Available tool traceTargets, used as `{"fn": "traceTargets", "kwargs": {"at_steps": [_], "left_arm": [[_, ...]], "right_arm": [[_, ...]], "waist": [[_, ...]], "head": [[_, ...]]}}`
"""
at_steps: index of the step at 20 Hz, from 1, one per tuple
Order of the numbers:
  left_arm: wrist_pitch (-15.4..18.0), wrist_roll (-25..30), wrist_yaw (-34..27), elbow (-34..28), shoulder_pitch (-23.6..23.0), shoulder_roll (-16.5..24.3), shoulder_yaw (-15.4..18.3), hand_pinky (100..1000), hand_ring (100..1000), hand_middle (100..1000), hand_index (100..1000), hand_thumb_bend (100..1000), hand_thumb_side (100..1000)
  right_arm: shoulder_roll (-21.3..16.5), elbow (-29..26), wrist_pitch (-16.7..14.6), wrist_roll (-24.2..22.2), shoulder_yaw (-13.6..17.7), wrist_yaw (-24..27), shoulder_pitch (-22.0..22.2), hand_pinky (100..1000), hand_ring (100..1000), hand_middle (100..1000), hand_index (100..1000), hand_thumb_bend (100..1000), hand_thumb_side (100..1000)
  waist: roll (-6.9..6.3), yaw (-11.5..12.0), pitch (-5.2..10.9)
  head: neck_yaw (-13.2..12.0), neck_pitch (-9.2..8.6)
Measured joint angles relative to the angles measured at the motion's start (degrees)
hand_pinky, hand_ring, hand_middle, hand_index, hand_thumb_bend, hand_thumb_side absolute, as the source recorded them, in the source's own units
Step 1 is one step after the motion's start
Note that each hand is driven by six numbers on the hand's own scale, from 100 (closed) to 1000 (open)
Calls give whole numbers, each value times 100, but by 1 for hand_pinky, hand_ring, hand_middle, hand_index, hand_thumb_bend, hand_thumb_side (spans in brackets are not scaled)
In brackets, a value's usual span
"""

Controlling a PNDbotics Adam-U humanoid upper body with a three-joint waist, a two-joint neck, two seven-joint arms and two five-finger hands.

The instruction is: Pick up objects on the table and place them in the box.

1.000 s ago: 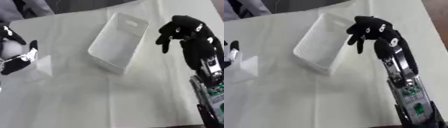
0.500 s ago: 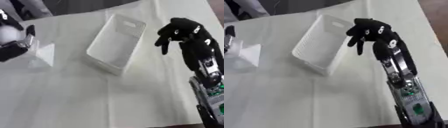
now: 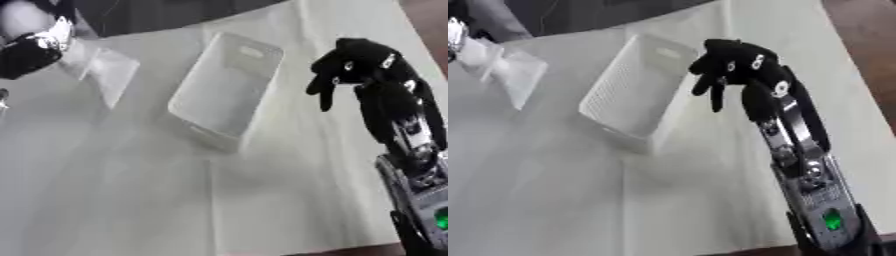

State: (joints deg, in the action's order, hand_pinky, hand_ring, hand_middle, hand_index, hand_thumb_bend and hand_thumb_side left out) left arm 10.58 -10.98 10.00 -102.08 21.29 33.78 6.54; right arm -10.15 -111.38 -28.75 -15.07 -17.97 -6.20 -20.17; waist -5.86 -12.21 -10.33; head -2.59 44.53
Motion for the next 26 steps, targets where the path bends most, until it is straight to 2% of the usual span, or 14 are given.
{"fn": "traceTargets", "kwargs": {"at_steps": [3, 11, 22, 23, 24, 26], "left_arm": [[21, 91, -55, 107, 239, -53, -68, 100, 100, 100, 176, 100, 126], [98, 343, -61, 503, 838, -146, -343, 100, 100, 100, 177, 100, 126], [243, 452, 225, 989, 1260, -165, -557, 100, 100, 100, 178, 100, 129], [252, 444, 220, 1021, 1295, -168, -558, 100, 100, 100, 178, 100, 267], [256, 442, 215, 1051, 1332, -179, -561, 100, 100, 100, 178, 100, 129], [268, 435, 204, 1100, 1399, -224, -579, 100, 100, 100, 178, 100, 130]], "right_arm": [[0, 5, -2, -19, -8, 18, -1, 277, 528, 656, 884, 100, 1000], [-2, 7, 0, -99, -71, 64, -3, 275, 527, 655, 885, 100, 1000], [-10, 24, 4, -214, -146, 118, -61, 274, 524, 652, 885, 100, 998], [-10, 24, 1, -221, -154, 121, -78, 274, 524, 652, 885, 100, 981], [-10, 24, 5, -230, -163, 126, -101, 274, 523, 652, 884, 100, 998], [-10, 24, 11, -255, -178, 143, -112, 275, 523, 651, 882, 100, 998]], "waist": [[-14, -100, 1], [-155, -310, 5], [-390, -723, 35], [-408, -766, 35], [-425, -800, 34], [-456, -863, 33]], "head": [[-3, 0], [-15, 0], [-25, 0], [-27, 0], [-29, 0], [-44, 0]]}}
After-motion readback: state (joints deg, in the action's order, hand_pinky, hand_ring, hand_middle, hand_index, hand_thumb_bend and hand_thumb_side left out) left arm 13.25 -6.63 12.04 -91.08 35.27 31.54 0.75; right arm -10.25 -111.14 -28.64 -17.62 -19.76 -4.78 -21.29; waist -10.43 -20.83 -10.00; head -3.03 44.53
